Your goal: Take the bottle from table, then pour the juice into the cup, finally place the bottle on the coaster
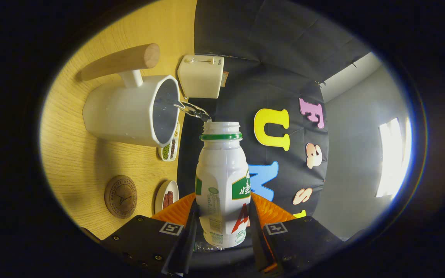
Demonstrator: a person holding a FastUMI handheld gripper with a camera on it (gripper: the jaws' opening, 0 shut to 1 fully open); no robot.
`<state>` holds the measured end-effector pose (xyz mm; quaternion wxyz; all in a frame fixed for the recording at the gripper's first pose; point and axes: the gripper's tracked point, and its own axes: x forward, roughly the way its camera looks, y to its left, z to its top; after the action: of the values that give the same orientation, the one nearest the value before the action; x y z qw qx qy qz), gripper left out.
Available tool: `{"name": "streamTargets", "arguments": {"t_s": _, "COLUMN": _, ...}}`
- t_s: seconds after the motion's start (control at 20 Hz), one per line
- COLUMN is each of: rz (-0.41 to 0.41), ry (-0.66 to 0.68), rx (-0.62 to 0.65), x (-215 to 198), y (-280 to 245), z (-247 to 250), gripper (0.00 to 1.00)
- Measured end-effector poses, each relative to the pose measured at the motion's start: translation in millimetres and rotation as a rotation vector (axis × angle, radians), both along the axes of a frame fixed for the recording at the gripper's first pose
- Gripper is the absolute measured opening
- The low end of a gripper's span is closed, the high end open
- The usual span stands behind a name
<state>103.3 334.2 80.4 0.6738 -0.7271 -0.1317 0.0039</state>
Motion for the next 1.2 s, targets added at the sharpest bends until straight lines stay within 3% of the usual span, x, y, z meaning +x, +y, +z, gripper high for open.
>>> {"name": "streamTargets", "arguments": {"t_s": 1.2, "rz": -0.002, "ry": -0.026, "rx": -0.023, "x": -1, "y": -1, "z": 11, "gripper": 0.62}}
